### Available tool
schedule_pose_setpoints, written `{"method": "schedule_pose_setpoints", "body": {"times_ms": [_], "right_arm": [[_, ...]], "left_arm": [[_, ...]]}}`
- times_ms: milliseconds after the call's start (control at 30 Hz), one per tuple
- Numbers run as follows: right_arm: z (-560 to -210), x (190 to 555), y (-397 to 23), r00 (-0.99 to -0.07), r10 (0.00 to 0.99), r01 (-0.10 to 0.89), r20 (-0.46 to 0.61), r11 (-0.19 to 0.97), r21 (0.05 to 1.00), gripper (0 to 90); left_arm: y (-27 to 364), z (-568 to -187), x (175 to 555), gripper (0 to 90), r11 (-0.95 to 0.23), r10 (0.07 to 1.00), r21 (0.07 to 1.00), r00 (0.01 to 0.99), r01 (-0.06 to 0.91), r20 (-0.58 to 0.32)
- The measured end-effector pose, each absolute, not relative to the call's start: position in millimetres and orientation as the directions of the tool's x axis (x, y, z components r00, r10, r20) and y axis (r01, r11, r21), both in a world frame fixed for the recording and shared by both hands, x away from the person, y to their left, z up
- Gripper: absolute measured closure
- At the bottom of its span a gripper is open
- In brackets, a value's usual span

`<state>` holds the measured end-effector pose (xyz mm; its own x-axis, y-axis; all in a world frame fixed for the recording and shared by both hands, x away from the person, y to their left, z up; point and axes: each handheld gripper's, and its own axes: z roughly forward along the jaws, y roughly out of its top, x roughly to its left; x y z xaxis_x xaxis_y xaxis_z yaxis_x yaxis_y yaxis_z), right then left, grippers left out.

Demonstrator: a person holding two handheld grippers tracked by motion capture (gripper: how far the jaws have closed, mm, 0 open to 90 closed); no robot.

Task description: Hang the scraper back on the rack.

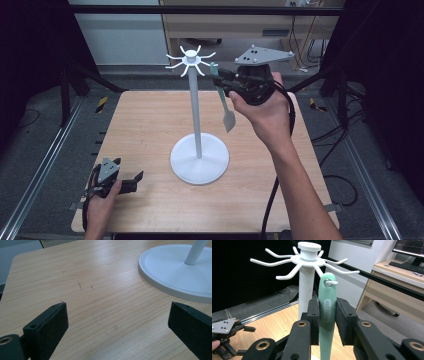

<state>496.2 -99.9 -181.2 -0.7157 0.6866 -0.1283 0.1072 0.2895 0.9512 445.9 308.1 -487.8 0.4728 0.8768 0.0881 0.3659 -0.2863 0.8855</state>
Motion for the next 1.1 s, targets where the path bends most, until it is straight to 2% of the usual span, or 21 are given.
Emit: {"method": "schedule_pose_setpoints", "body": {"times_ms": [667,1100], "right_arm": [[-182,497,-102,-0.729,0.677,0.127,-0.098,0.275,0.953,73.2],[-190,492,-117,-0.706,0.701,0.148,-0.102,0.287,0.946,70.6]], "left_arm": [[309,-488,446,2.4,-0.288,0.877,0.884,0.473,0.369,0.088],[308,-488,446,2.4,-0.288,0.877,0.884,0.473,0.368,0.089]]}}
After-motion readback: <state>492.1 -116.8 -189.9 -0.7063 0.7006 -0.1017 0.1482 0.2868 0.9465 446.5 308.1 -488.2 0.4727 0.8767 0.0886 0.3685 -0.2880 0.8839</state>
